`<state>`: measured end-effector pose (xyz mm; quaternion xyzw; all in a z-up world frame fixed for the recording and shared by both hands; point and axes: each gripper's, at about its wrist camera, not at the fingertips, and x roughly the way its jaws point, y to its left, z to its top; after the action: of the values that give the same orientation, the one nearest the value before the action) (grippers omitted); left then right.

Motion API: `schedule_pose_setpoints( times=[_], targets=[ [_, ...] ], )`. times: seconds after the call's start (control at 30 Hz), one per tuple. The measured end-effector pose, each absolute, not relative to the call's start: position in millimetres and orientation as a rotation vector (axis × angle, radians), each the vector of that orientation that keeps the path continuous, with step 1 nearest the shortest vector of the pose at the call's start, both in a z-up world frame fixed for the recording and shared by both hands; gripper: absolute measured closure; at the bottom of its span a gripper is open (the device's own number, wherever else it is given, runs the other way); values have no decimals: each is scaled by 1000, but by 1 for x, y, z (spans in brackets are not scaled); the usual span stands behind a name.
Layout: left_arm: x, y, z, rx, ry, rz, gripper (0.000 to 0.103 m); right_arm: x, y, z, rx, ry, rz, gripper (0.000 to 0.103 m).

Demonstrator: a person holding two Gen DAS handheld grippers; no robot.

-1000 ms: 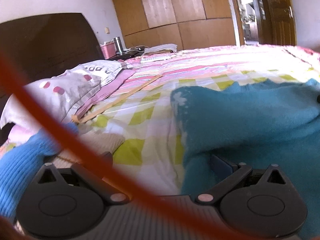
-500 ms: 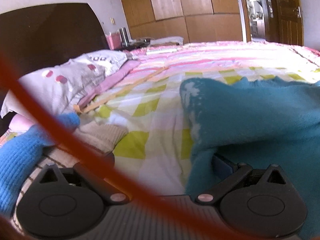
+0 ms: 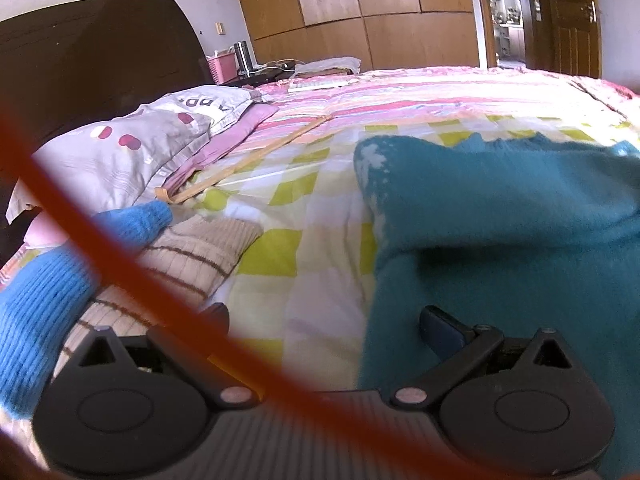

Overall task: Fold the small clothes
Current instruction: 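Lower the sleeve onto the sweater and open the right tool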

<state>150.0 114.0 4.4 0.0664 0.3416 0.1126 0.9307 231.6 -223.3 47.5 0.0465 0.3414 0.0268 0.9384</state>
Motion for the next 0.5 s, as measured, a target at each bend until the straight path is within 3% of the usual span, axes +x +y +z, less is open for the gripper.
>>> schedule_pose_setpoints(
  times=[0.5],
  targets=[
    [126,90,5,191,751,156,0,189,-232,50,39,780,108,83]
  ],
)
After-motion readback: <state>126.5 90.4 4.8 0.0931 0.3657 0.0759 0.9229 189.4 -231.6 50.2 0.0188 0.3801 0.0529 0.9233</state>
